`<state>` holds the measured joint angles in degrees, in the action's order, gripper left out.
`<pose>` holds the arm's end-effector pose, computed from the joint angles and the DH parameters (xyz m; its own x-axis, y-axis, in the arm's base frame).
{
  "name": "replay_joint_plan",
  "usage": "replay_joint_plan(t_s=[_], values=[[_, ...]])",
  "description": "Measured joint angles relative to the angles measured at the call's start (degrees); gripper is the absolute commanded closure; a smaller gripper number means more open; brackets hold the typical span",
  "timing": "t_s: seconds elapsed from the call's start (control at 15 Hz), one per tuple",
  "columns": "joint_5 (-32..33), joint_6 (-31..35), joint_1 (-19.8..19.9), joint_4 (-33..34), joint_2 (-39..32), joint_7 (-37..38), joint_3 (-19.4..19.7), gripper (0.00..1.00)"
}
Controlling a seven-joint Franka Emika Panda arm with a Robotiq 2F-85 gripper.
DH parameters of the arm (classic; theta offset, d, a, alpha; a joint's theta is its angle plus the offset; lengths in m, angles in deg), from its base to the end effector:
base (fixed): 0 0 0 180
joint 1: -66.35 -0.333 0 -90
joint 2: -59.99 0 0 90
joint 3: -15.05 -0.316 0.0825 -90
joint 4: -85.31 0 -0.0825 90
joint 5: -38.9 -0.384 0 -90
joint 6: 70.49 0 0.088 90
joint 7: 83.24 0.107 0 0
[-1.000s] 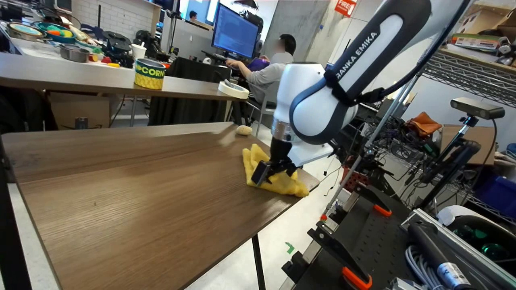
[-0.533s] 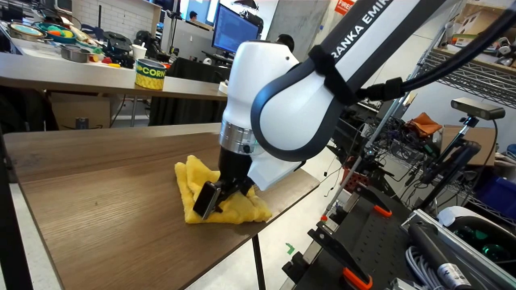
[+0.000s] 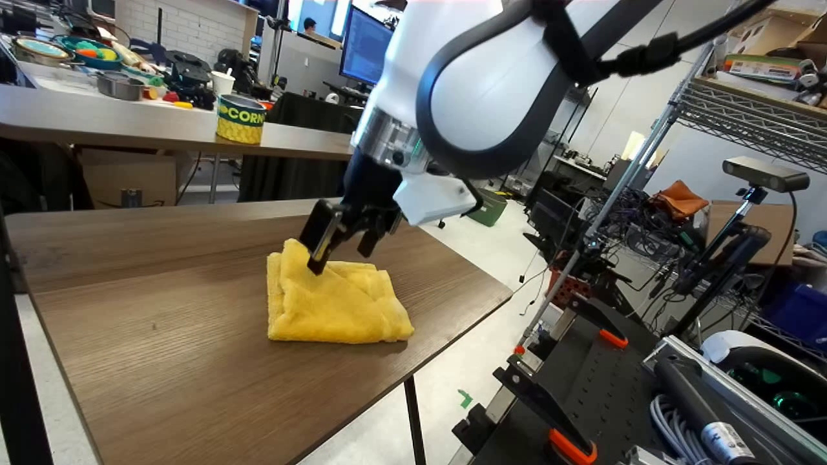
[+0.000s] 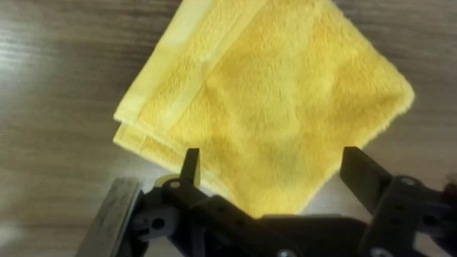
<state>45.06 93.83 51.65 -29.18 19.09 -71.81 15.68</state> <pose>0.5877 0.1535 0.1109 0.9758 0.1497 0.1595 0.1483 -0.9887 0.0207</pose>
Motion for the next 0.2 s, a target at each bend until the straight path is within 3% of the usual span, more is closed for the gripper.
replay_joint_plan(t_s=[0.2], values=[[-1.92, 8.63, 2.66, -6.23, 8.2, -1.05, -1.86, 0.0]])
